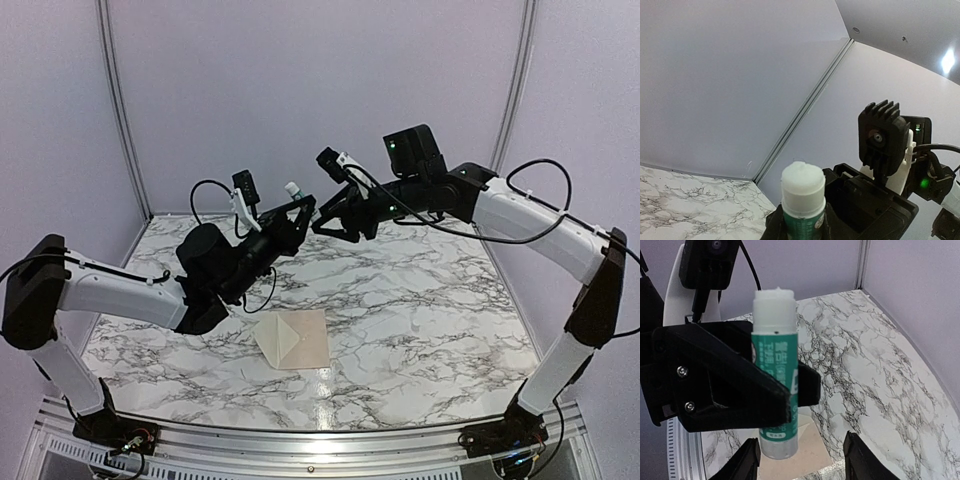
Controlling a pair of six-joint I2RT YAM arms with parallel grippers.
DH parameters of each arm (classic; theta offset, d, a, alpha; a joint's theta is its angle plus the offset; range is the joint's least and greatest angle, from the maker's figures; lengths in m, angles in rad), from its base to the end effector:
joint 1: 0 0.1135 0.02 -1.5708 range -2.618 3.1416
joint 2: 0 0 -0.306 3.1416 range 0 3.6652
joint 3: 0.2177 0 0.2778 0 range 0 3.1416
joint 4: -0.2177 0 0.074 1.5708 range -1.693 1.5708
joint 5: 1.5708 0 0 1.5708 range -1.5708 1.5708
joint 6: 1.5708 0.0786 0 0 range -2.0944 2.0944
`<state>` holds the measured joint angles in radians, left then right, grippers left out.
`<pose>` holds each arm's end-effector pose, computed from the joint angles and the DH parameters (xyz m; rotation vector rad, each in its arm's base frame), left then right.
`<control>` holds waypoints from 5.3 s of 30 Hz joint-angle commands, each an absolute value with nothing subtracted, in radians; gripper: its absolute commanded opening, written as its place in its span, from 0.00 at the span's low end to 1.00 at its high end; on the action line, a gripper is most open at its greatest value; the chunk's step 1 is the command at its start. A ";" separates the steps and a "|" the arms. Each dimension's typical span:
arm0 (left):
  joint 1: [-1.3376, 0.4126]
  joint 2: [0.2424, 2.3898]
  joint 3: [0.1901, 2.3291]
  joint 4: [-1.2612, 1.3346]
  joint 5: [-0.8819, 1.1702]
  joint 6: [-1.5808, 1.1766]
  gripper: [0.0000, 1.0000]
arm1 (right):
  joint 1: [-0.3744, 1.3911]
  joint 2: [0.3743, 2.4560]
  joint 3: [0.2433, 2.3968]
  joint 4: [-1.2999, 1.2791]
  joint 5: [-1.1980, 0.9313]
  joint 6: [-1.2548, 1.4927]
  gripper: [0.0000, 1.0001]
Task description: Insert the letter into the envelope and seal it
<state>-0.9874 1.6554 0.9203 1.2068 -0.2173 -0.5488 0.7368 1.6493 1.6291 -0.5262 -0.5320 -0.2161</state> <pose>0.2464 -0.3425 0.3495 0.0516 1.1975 -1.2460 0.2972 0.3235 0.3994 -1.2666 1.7428 0.8689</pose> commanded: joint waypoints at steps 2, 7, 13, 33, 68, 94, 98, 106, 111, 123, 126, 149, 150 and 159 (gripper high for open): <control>-0.988 1.624 0.911 1.248 -0.224 -0.540 0.00 | 0.765 1.657 1.707 -0.540 -0.494 -0.241 0.51; -0.988 1.624 0.911 1.250 -0.214 -0.542 0.00 | 0.765 1.683 1.739 -0.536 -0.492 -0.213 0.42; -0.989 1.623 0.909 1.253 -0.213 -0.541 0.00 | 0.766 1.699 1.743 -0.544 -0.497 -0.207 0.41; -0.988 1.643 0.922 1.245 -0.203 -0.541 0.16 | 0.770 1.697 1.732 -0.556 -0.528 -0.224 0.03; -1.259 1.406 1.203 -0.163 -0.617 1.227 0.63 | 0.701 1.774 1.539 -0.820 -1.092 -0.266 0.02; -1.326 1.465 1.031 0.220 -0.705 1.573 0.43 | 0.709 1.799 1.489 -0.801 -1.242 -0.205 0.05; -1.326 1.490 1.032 0.232 -0.706 1.585 0.42 | 0.709 1.806 1.493 -0.798 -1.263 -0.197 0.05; -1.325 1.519 1.031 0.287 -0.723 1.613 0.30 | 0.710 1.802 1.482 -0.793 -1.270 -0.195 0.06; -1.321 1.517 1.028 0.309 -0.739 1.617 0.21 | 0.711 1.794 1.473 -0.792 -1.269 -0.199 0.06; -1.321 1.515 1.058 0.291 -0.751 1.391 0.06 | 0.681 1.767 1.537 -0.899 -1.198 -0.317 0.45; -1.318 1.513 1.097 0.156 -0.714 1.165 0.05 | 0.600 1.740 1.570 -0.959 -1.167 -0.409 0.50; -1.114 1.522 1.063 0.289 0.156 -0.117 0.06 | 0.631 1.532 1.582 -0.974 -0.739 -0.856 0.57; -1.114 1.522 1.062 0.291 0.157 -0.117 0.07 | 0.641 1.554 1.595 -0.988 -0.748 -0.856 0.57; -1.114 1.519 1.051 0.293 0.145 -0.094 0.07 | 0.690 1.602 1.625 -1.052 -0.800 -0.857 0.56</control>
<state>-1.1183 1.5112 1.0622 0.2512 0.1387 -0.0902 0.6704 1.6188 1.5871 -1.0153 -0.7612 -0.8467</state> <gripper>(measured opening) 0.176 0.558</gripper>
